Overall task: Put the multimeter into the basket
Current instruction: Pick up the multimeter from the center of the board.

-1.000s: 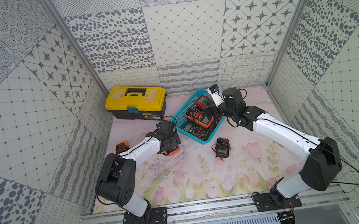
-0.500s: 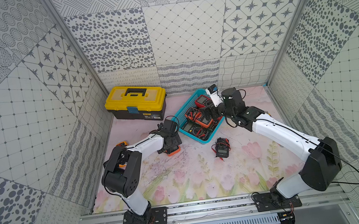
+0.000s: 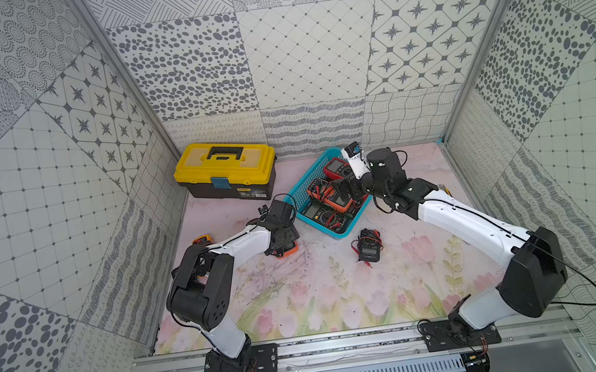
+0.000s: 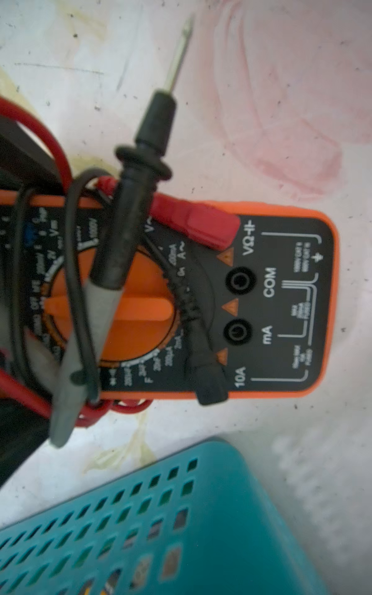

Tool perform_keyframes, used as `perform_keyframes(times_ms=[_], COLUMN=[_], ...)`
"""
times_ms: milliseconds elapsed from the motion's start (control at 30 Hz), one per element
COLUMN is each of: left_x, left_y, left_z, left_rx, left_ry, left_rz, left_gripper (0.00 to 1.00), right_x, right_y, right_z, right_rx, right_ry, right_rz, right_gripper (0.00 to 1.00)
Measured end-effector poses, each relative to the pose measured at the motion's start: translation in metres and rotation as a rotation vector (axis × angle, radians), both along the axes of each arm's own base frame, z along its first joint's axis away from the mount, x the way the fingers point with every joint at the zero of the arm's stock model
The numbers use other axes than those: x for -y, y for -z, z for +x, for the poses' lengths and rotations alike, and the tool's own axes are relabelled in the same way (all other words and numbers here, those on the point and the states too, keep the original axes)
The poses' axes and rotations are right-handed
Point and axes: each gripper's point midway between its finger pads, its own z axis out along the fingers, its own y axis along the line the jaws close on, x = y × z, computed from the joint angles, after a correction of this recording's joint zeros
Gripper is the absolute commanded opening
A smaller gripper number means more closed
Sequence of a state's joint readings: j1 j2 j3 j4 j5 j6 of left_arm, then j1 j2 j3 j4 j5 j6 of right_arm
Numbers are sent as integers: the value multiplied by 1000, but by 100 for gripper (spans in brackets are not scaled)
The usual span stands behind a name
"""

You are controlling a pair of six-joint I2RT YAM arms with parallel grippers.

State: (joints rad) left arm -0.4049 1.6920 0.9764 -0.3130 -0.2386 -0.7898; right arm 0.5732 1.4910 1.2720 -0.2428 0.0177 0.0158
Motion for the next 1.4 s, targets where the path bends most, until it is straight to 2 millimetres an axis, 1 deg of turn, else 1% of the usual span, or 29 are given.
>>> perform_keyframes(times_ms=[33,133,233,433,567,667,833,967,1100,1267,1400], left_x=[0,-4,-7,-4,6,17,41,61,85,113,134], left_y=[-1,-4,-15,-53,-80,-97,-123,-141,-159,-173,-176], left_z=[-1,-13,-21,-28,-31,-32,-27,-18,-5,12,25], left_rx=[4,-3,18,113,193,237,313,369,429,485,515], left_ry=[-8,-36,-69,-112,-98,-72,-34,-16,-1,9,12], left_rz=[-7,-28,-54,-110,-137,-149,-179,-205,-228,-250,-249], left_gripper=[0,0,0,0,0,0,0,0,0,0,0], right_x=[0,1,4,9,14,17,23,29,41,55,63], right_y=[1,6,8,-3,-8,-9,-9,-13,-18,-25,-22], right_z=[0,-1,-5,-12,-15,-16,-18,-20,-19,-18,-18], right_rx=[-1,-7,-11,13,28,33,37,46,63,82,71], right_ry=[2,7,9,20,38,57,80,111,177,255,291], right_rz=[-1,-7,-9,16,27,29,33,41,47,52,28], right_gripper=[99,99,98,99,98,99,99,98,98,98,99])
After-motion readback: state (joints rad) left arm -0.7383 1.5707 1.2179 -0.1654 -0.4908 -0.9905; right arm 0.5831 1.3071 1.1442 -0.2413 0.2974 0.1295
